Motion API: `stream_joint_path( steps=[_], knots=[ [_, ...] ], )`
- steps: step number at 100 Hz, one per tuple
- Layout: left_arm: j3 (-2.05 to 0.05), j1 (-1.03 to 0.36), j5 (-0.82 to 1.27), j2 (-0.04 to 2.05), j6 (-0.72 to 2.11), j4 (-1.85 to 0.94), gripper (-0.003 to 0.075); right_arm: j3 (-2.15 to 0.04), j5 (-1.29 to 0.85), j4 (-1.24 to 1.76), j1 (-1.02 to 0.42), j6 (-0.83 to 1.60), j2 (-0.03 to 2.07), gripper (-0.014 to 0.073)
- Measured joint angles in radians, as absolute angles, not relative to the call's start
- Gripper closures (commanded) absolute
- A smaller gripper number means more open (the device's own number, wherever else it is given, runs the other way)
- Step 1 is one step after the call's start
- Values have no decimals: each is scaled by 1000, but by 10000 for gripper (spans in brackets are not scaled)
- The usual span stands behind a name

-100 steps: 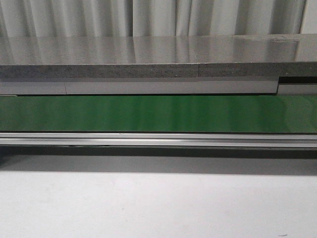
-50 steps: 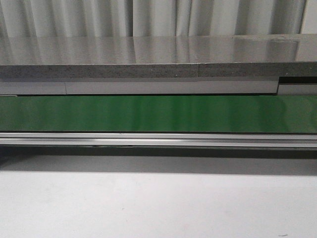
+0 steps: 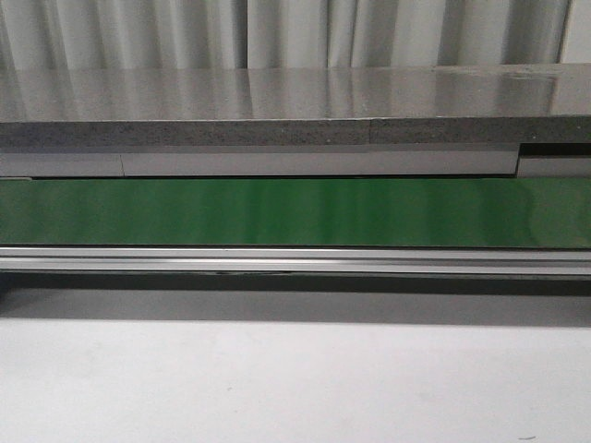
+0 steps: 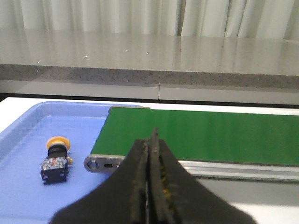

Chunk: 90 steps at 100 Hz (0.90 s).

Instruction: Move button from right to left

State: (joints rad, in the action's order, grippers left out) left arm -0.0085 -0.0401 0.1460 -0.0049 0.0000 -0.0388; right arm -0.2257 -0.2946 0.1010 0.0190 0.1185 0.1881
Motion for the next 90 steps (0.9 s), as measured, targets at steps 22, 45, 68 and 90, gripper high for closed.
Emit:
stream_joint_path(
  steps=[22, 45, 68, 90],
  knots=[
    [-1, -40, 92, -5, 0, -43, 741, -226, -295, 101, 19, 118, 188, 659],
    [-1, -40, 92, -5, 0, -43, 741, -226, -295, 101, 19, 118, 188, 659],
    [-1, -40, 92, -5, 0, -43, 741, -226, -295, 101, 19, 118, 188, 659],
    [-1, -40, 92, -5, 0, -43, 741, -226, -295, 101, 19, 118, 188, 659]
  ],
)
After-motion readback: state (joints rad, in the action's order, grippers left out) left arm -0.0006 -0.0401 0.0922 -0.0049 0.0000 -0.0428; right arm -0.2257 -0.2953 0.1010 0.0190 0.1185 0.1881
